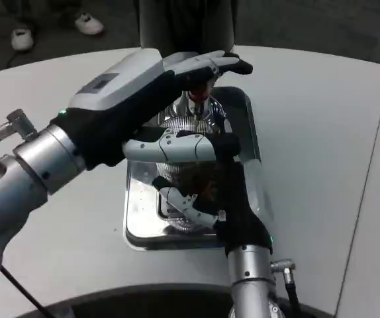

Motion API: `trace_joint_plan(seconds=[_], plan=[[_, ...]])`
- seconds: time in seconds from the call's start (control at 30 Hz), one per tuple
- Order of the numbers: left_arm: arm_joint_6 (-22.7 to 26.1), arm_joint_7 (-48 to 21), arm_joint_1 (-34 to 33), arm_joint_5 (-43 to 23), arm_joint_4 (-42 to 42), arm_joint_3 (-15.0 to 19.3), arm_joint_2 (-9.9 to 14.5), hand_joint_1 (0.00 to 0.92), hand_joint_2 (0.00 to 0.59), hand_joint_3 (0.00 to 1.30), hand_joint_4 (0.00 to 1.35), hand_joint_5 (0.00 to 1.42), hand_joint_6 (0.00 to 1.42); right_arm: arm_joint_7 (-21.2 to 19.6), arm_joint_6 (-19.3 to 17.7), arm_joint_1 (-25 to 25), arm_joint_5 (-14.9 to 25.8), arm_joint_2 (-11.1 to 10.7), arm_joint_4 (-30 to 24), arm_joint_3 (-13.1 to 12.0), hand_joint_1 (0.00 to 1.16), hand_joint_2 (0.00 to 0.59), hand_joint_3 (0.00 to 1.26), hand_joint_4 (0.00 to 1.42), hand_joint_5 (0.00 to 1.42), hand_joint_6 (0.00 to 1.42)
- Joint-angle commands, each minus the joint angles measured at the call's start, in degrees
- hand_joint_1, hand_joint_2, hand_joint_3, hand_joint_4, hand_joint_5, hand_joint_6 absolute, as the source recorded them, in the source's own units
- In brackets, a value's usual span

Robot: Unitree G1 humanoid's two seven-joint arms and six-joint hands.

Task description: Grasp the cup under the faucet to collect the drink, then remove the cup.

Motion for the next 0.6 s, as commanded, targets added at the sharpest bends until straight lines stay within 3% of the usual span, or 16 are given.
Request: trace_joint_plan(seconds=[0.03, 0.27, 0.6], plan=[[2.1, -1.4, 2.9, -0.8, 1.0, 0.4, 0.7, 0.0, 0.051, 0.2, 0.1, 0.14, 0.03, -0.9, 0.1, -2.9, 0.7, 5.5, 1.7, -1.1, 0.82, 0.171, 0.07, 0.23, 0.25, 0.23], [5.5, -0.7, 3.5, -6.5, 2.0, 3.1, -0.9, 0.0, 0.059, 0.21, 0.1, 0.14, 0.04, -2.1, 0.0, -4.3, 0.6, 5.6, 2.6, -2.0, 0.84, 0.165, 0.17, 0.37, 0.41, 0.32], [8.7, -0.3, 3.7, -10.4, 2.5, 4.6, -1.8, 0.0, 0.066, 0.21, 0.08, 0.13, 0.04, -4.1, -0.4, -4.8, 0.3, 5.5, 2.8, -2.4, 0.88, 0.163, 0.46, 0.59, 0.66, 0.51]])
